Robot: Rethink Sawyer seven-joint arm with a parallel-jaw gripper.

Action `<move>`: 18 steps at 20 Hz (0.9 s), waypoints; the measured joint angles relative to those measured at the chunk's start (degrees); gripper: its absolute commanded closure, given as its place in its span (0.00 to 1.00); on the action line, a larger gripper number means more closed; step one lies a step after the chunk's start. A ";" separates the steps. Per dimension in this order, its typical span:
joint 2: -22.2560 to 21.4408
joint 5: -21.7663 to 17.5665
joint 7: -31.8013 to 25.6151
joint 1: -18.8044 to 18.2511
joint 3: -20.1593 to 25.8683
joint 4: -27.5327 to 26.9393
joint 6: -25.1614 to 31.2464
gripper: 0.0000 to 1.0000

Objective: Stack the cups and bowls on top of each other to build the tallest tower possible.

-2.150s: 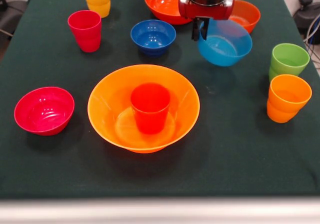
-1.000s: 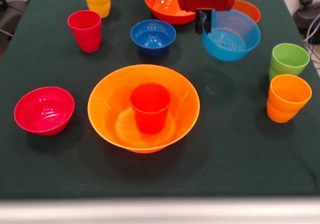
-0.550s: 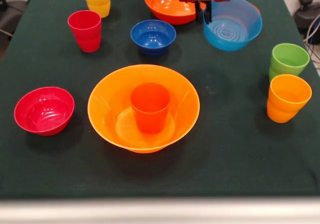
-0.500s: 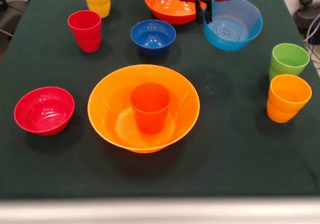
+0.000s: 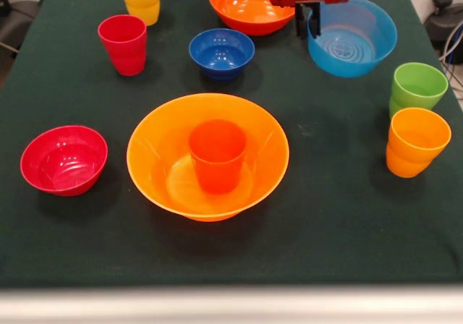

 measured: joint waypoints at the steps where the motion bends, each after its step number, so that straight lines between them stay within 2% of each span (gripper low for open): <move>1: 0.06 0.00 0.00 -0.14 0.26 -0.49 0.00 1.00; 18: 0.47 -0.08 0.00 -2.58 3.22 -7.90 0.20 1.00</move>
